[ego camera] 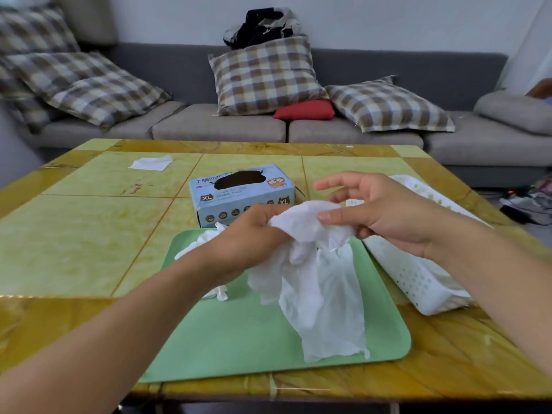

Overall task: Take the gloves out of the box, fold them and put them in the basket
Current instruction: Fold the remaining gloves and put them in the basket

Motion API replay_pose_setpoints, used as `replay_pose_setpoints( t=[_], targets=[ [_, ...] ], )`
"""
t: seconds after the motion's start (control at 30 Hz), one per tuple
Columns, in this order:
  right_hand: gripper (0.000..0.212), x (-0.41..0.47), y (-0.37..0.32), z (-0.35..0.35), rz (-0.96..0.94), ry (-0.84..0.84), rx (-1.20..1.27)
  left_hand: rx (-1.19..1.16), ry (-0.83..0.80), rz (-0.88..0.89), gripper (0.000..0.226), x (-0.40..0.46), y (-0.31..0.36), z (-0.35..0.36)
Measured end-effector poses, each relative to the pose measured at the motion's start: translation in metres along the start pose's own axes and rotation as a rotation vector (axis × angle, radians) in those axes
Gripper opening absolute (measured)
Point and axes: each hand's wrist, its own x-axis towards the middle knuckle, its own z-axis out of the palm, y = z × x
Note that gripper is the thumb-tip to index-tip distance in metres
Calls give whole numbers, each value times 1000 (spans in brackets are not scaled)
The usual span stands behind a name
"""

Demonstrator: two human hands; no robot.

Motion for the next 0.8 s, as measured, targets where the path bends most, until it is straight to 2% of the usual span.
replay_pose_setpoints(
  t=[0.07,0.13,0.23,0.3,0.37,0.43,0.47,0.53,0.6,0.67,0.77,0.8],
  targets=[
    [34,1,5,-5,96,93,139,-175,-37,-170,31,1,1,0],
    [44,0,9,-10,157,71,283,-365,-52,-279,35,0,1,1],
    [64,-2,13,-8,104,-144,185,-544,-28,-355,28,-3,3,2],
    [66,-3,16,4,74,-239,131,-569,-31,-349,32,-5,5,3],
    [55,0,21,18,35,-178,197,-576,-43,-349,38,-4,4,2],
    [28,1,21,28,-29,-38,252,-571,-72,-353,42,-3,3,-1],
    [15,2,20,31,-51,28,253,-551,-94,-349,42,-3,3,-2],
    [18,4,16,29,-51,113,276,-508,-81,-361,36,-2,4,-2],
    [29,5,10,25,31,125,395,-405,83,-362,25,2,1,-2],
    [30,3,5,22,148,88,583,-163,261,-306,21,7,-4,-5],
    [21,-1,-1,24,241,56,896,111,456,-88,15,13,-9,-8],
    [21,-1,-2,24,234,64,962,191,543,3,20,11,-7,-6]
  ],
)
